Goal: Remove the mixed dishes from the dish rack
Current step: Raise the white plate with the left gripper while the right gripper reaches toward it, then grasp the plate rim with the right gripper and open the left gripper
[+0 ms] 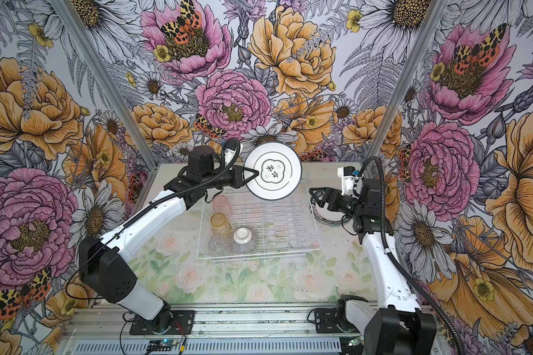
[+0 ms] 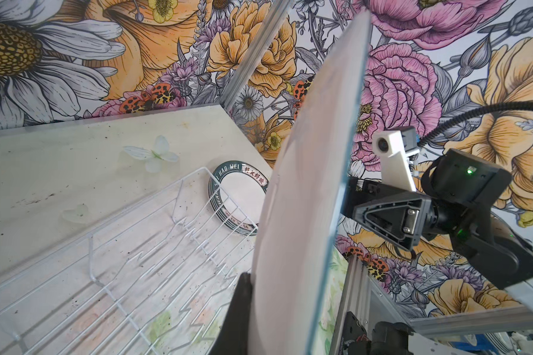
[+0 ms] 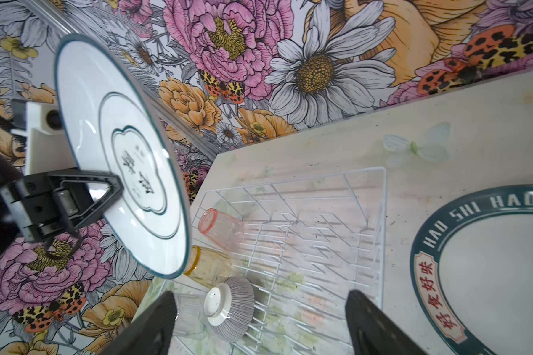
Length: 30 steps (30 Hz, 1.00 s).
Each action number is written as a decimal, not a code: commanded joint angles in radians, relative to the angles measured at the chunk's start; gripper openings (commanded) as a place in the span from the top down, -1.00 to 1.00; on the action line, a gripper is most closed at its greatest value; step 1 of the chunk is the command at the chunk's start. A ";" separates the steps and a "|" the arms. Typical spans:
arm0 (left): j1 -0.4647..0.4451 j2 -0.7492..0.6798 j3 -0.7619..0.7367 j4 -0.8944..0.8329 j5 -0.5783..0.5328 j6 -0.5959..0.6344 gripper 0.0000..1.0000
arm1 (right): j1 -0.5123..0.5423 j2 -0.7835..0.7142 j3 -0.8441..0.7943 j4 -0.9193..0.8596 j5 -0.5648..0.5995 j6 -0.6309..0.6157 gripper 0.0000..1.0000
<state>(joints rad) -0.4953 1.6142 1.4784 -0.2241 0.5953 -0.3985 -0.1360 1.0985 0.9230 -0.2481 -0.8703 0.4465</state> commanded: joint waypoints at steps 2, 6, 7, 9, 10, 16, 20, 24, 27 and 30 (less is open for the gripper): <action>0.010 0.038 0.013 0.218 0.104 -0.118 1.00 | 0.029 -0.007 -0.020 0.186 -0.110 0.094 -0.74; 0.008 0.083 0.033 0.284 0.140 -0.178 1.00 | 0.041 0.021 -0.071 0.403 -0.123 0.237 -0.74; 0.007 0.092 0.038 0.294 0.147 -0.188 1.00 | 0.042 0.030 -0.075 0.434 -0.120 0.256 -0.74; 0.004 0.106 0.048 0.302 0.152 -0.197 1.00 | 0.051 0.049 -0.071 0.461 -0.110 0.265 -0.73; 0.002 0.113 0.055 0.302 0.157 -0.201 1.00 | 0.056 0.060 -0.066 0.473 -0.109 0.270 -0.73; -0.009 0.162 0.072 0.377 0.195 -0.259 1.00 | 0.084 0.120 -0.037 0.492 -0.080 0.270 -0.72; -0.024 0.197 0.098 0.406 0.221 -0.292 1.00 | 0.100 0.159 -0.032 0.557 -0.066 0.304 -0.65; -0.037 0.266 0.124 0.443 0.248 -0.330 1.00 | 0.115 0.190 -0.019 0.606 -0.061 0.332 -0.50; -0.045 0.294 0.145 0.451 0.255 -0.344 1.00 | 0.125 0.207 -0.007 0.627 -0.056 0.339 -0.32; -0.052 0.317 0.164 0.453 0.262 -0.351 1.00 | 0.132 0.221 -0.001 0.643 -0.048 0.348 -0.18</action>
<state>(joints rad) -0.5415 1.9350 1.5906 0.1482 0.8146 -0.7204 -0.0124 1.3056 0.8822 0.3286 -0.9348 0.7807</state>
